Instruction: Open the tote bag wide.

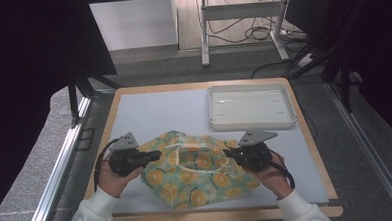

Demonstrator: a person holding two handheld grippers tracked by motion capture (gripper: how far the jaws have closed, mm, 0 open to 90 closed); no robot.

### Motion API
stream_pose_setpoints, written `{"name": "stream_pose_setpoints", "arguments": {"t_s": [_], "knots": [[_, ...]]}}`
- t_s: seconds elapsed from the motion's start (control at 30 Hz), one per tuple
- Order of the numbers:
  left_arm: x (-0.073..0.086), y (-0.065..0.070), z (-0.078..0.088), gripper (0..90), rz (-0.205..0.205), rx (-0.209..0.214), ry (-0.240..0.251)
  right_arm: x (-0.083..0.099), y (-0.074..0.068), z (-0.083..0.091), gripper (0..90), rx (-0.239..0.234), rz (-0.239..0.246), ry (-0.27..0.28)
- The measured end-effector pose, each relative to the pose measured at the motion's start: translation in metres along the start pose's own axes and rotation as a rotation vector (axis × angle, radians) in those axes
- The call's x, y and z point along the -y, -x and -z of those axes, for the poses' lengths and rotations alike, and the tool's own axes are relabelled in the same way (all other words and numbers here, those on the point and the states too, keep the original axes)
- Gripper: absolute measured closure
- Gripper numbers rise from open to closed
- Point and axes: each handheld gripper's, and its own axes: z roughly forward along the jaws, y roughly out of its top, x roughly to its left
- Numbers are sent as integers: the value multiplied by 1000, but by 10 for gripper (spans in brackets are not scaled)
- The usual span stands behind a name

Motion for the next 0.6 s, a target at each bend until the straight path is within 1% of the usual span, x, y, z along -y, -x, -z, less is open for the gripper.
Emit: {"name": "stream_pose_setpoints", "arguments": {"t_s": [0.07, 0.1, 0.13, 0.23, 0.43, 0.57, 0.6], "knots": [[1, 1, 1, 900, 1, 5, 3, 1, -1, 1, 873, -6, 0, -1], [4, 3, 5, 900, 2, 11, 8, 2, -4, 2, 873, -20, 1, 4], [4, 3, 5, 900, 2, 11, 8, 3, -6, 2, 873, -26, 1, 8], [6, 7, 11, 900, 8, 31, 24, 5, -9, 4, 872, -41, 4, 9], [12, 12, 10, 900, 6, 52, 9, 12, -17, 3, 872, -73, 1, 1], [15, 14, 10, 900, 7, 59, 6, 17, -20, 5, 871, -85, 2, -1], [18, 15, 11, 900, 10, 67, 6, 20, -22, 7, 871, -90, -2, 1]]}}
